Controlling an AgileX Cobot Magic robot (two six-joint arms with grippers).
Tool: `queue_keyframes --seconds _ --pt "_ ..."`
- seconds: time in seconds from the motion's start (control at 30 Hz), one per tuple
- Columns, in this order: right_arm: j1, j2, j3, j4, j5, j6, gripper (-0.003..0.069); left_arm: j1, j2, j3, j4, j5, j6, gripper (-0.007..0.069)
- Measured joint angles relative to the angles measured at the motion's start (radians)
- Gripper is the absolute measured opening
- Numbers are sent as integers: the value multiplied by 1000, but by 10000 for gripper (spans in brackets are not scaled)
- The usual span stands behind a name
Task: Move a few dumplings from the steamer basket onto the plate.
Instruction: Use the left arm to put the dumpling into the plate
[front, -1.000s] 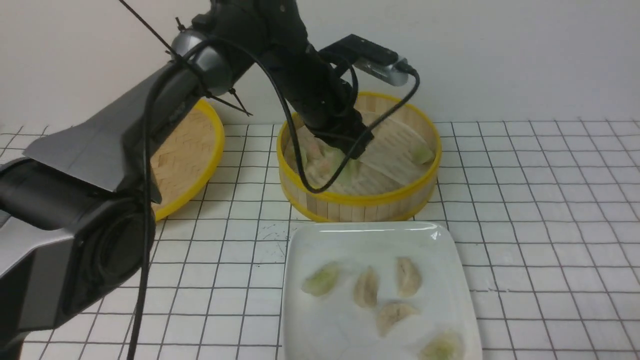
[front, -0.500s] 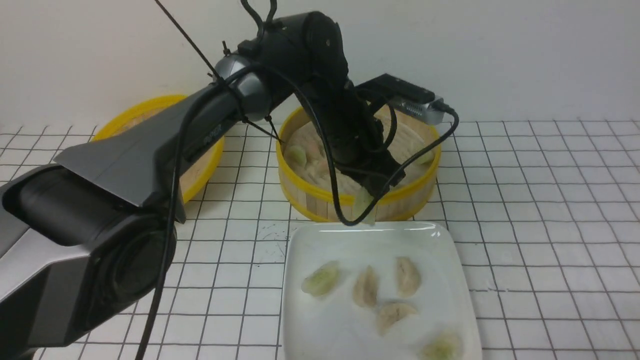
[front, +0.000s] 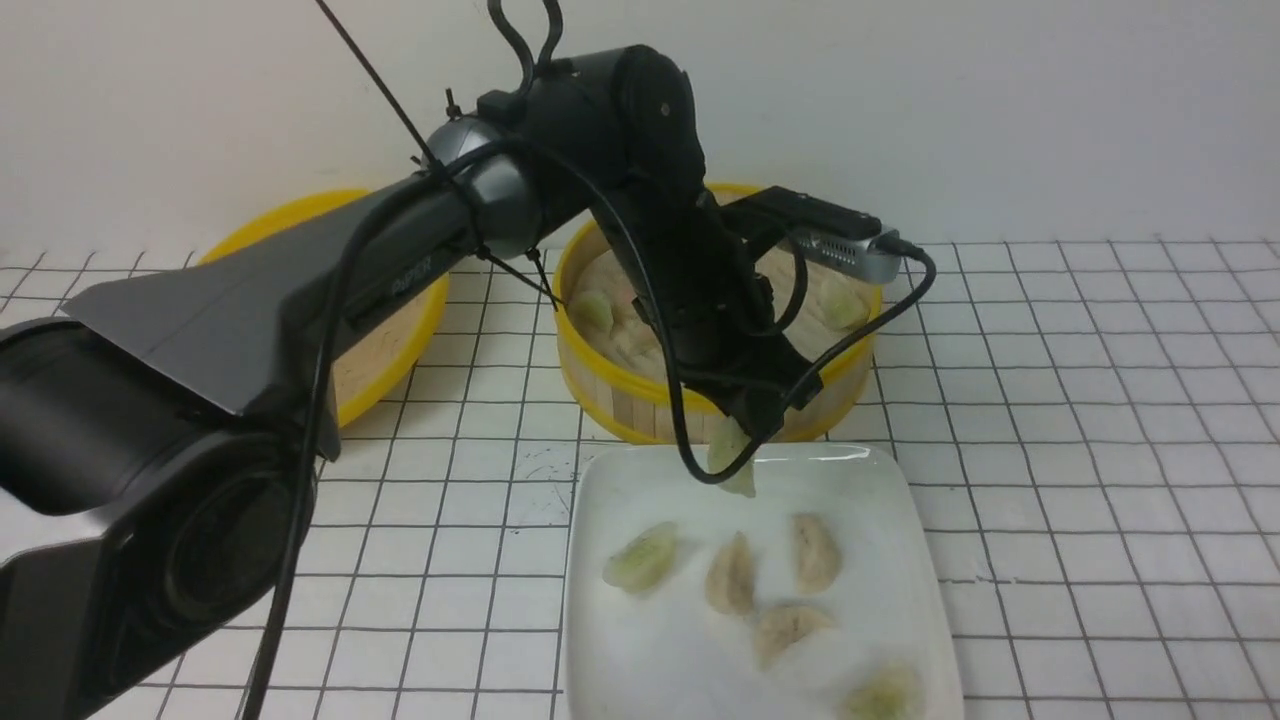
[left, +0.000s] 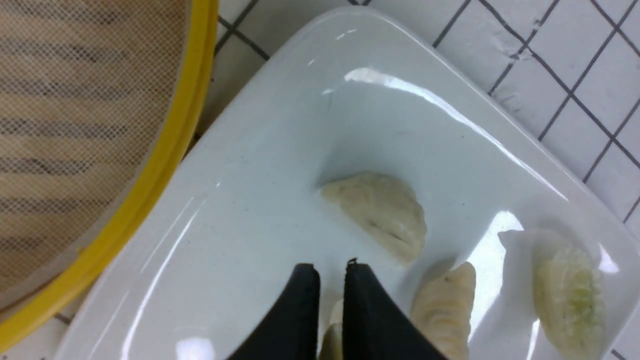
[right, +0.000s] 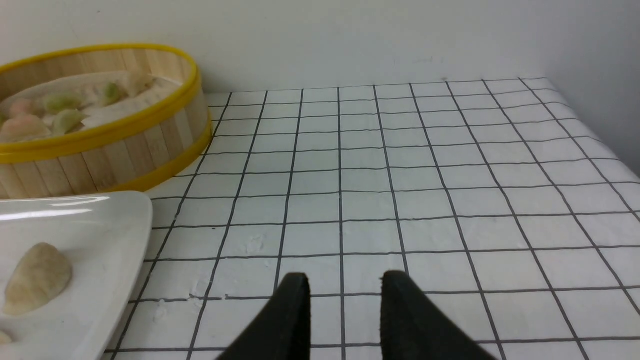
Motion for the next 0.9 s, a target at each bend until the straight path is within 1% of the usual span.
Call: queue_keyframes --seconds 0.23,0.4,0.8,0.9 --pt "0 0 0 0 0 0 192 -13 53 0 -1 -3 1 35" --pt "0 0 0 -1 0 0 192 -14 102 1 -1 -6 29 35" --pt "0 0 0 -1 0 0 192 -14 109 1 -8 -7 61 31" --pt "0 0 0 -1 0 0 192 -14 109 1 -33 -13 78 31"
